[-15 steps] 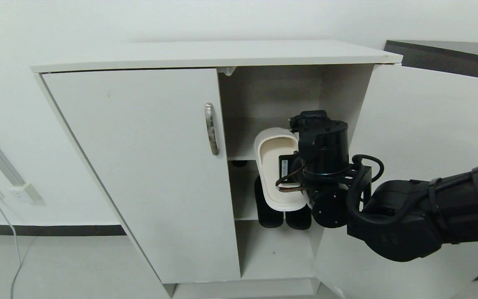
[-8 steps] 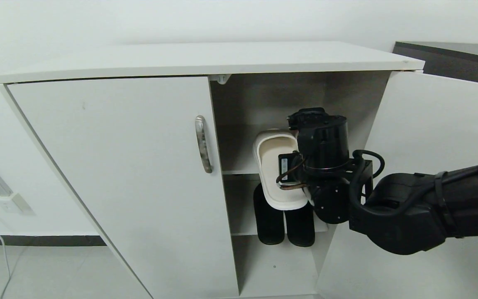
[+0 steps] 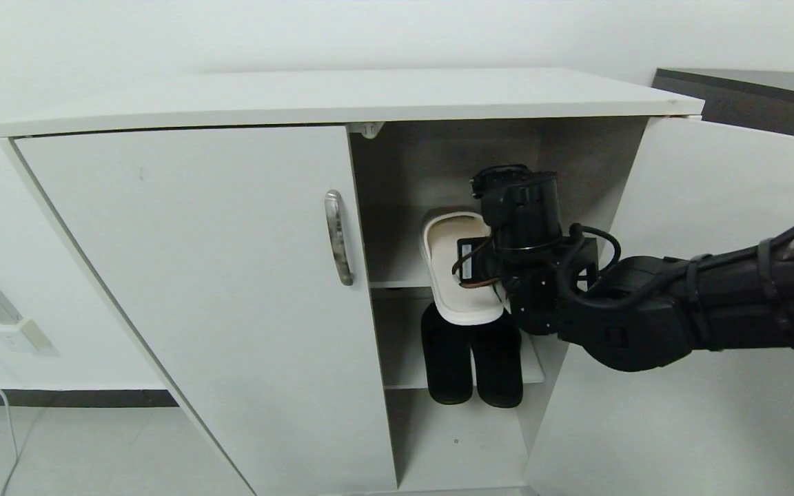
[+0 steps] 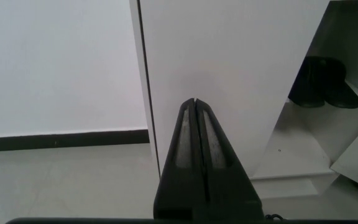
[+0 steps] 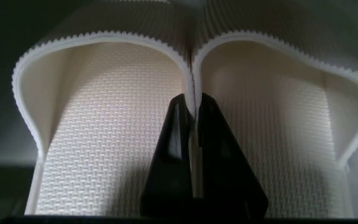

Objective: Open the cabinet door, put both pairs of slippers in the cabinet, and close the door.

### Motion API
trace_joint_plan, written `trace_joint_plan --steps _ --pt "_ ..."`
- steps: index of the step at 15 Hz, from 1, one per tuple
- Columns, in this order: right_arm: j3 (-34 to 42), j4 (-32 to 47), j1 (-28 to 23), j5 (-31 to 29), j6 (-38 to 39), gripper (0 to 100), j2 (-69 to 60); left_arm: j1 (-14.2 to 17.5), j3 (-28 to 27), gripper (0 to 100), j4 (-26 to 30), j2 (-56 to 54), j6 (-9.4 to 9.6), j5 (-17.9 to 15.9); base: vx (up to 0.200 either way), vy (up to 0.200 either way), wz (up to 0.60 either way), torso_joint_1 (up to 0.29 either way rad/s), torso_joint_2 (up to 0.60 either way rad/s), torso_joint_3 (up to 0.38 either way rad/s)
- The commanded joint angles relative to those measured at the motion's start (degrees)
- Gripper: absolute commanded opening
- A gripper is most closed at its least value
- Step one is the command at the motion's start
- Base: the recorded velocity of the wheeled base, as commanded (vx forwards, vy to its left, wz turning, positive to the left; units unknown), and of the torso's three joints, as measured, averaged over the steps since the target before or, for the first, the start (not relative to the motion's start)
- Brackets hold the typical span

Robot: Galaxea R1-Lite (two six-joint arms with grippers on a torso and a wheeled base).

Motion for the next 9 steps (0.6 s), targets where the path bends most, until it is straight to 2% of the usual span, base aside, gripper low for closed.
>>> trace_joint_plan --steps 1,5,9 --pt "-3.8 1.1 -1.2 0.2 0.0 0 2.8 0.0 0.0 0 0.0 0.1 -0.01 0.1 0.0 0.0 0.0 0.0 0.0 0.0" --pt "-9.4 1.7 -3.0 0.1 0.1 0 6.4 0.0 0.0 0 0.0 0.1 -0.09 0.1 0.0 0.0 0.0 0.0 0.0 0.0" --pt "-10.5 1.3 -3.2 0.7 0.3 0 7.5 0.0 0.0 0 -0.1 0.1 -0.09 0.1 0.0 0.0 0.0 0.0 0.0 0.0"
